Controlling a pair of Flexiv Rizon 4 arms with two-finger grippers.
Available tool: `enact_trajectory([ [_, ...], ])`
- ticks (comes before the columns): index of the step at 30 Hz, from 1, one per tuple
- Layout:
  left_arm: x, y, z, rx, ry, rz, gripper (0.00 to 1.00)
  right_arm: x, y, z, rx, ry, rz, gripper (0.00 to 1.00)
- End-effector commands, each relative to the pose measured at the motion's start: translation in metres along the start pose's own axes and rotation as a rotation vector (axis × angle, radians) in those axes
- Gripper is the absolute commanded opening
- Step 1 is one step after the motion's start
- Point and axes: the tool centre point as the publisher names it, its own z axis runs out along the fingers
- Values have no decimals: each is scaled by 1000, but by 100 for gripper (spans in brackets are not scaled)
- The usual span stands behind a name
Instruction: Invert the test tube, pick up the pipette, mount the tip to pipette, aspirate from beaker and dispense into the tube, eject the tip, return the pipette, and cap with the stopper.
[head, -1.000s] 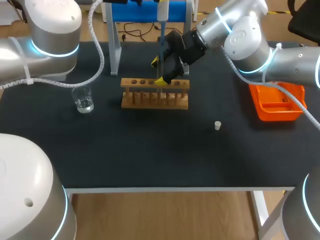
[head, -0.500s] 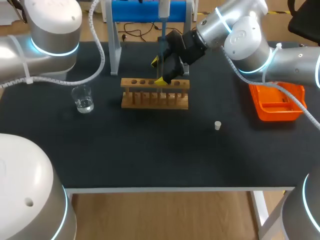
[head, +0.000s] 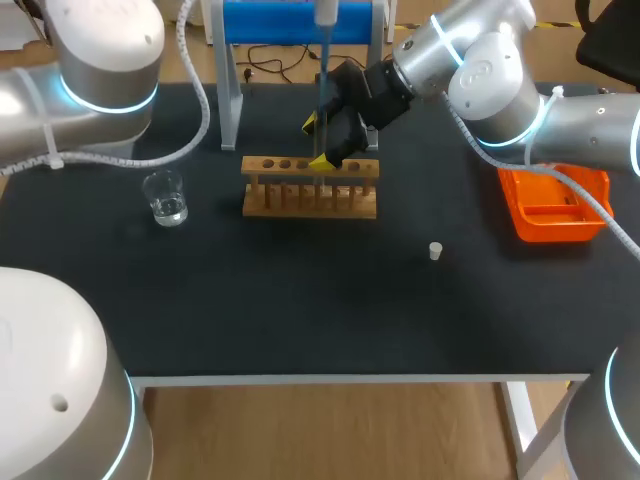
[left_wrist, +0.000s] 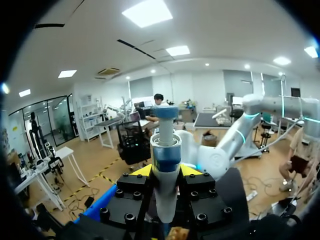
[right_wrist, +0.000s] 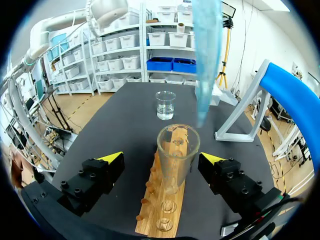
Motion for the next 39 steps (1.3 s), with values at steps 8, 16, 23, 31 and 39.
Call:
enact_trajectory([
  [8,13,-1,-36,-12,-59,0,0,0,0,0,2,1,1,100],
  [16,32,26,-68,-44,-60,-44,0,0,0,0,2,1,1,100],
  [23,61,52,-89,-37,-76,-82,0,0,0,0,2,1,1,100],
  [31,110,74,-97,10,-71,-82,0,0,0,0,2,1,1,100],
  [39,150,92,-76,40,69,-46,0,0,0,0,2,1,1,100],
])
